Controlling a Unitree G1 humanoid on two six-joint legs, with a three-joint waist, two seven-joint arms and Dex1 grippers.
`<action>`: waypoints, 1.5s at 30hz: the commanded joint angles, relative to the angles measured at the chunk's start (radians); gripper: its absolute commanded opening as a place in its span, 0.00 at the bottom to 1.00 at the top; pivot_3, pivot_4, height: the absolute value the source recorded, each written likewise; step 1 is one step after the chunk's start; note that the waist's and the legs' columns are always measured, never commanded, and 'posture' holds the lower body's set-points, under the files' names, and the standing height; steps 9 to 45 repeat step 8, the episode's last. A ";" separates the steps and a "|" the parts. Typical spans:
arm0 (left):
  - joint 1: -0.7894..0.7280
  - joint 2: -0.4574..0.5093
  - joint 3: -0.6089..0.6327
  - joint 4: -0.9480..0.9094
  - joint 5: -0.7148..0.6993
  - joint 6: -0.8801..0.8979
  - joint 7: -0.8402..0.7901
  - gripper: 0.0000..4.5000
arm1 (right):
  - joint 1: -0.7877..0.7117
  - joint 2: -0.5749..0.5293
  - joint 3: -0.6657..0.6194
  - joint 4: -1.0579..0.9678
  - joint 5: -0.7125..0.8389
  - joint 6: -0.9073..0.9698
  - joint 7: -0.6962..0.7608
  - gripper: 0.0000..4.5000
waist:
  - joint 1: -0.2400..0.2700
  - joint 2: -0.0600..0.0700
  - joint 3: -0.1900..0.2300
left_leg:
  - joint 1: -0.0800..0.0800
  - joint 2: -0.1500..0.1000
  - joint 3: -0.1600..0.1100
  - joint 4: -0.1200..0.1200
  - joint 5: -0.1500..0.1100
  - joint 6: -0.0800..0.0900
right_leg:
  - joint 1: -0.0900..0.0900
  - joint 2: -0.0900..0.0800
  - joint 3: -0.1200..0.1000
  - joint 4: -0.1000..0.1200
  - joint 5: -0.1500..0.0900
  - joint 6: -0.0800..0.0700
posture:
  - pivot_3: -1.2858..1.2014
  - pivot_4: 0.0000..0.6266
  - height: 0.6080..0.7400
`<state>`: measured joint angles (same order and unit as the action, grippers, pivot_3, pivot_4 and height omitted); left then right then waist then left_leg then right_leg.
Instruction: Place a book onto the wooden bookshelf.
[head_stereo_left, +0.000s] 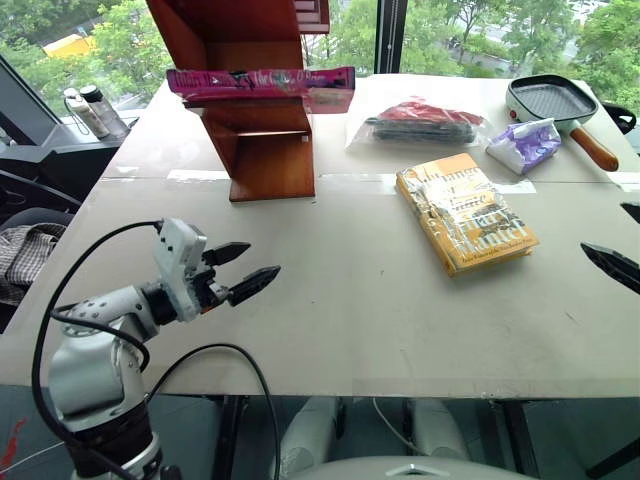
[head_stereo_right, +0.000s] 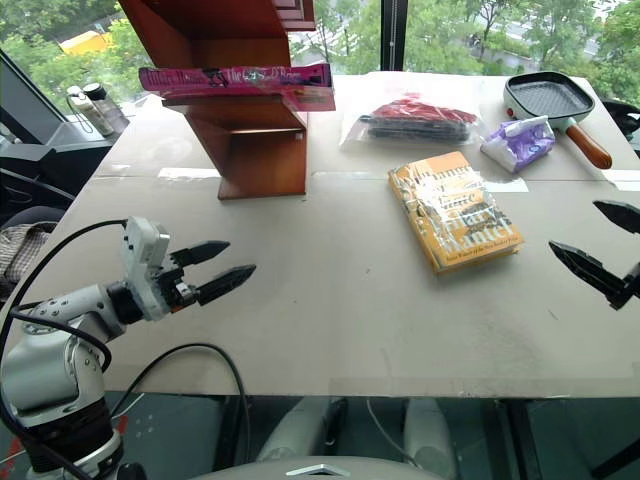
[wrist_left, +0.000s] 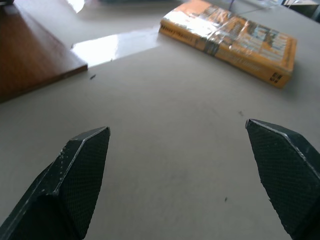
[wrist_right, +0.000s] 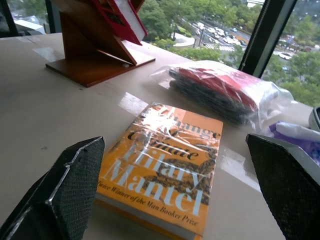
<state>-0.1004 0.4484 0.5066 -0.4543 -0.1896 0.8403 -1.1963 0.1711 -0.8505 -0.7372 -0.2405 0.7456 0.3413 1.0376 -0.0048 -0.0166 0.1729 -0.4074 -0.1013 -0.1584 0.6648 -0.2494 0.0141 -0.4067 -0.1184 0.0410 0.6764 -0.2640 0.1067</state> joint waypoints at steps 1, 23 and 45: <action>0.069 0.054 -0.013 -0.020 -0.086 -0.101 -0.012 0.99 | 0.077 0.016 -0.074 -0.022 -0.007 -0.023 0.037 1.00 | 0.000 0.000 0.000 | 0.001 0.000 0.001 0.000 -0.001 0.001 | 0.001 0.000 0.001 0.000 0.000 0.000 | 0.52 0.24 1.00; 0.109 0.100 -0.050 0.002 -0.184 -0.138 0.058 0.99 | 0.147 0.039 -0.057 -0.050 -0.037 -0.035 0.031 1.00 | -0.002 0.003 -0.002 | 0.015 0.002 0.002 -0.010 -0.001 0.002 | 0.013 0.000 0.001 -0.009 0.000 0.000 | 0.52 0.24 1.00; 0.109 0.100 -0.050 0.002 -0.184 -0.138 0.058 0.99 | 0.147 0.039 -0.057 -0.050 -0.037 -0.035 0.031 1.00 | -0.002 0.003 -0.002 | 0.015 0.002 0.002 -0.010 -0.001 0.002 | 0.013 0.000 0.001 -0.009 0.000 0.000 | 0.52 0.24 1.00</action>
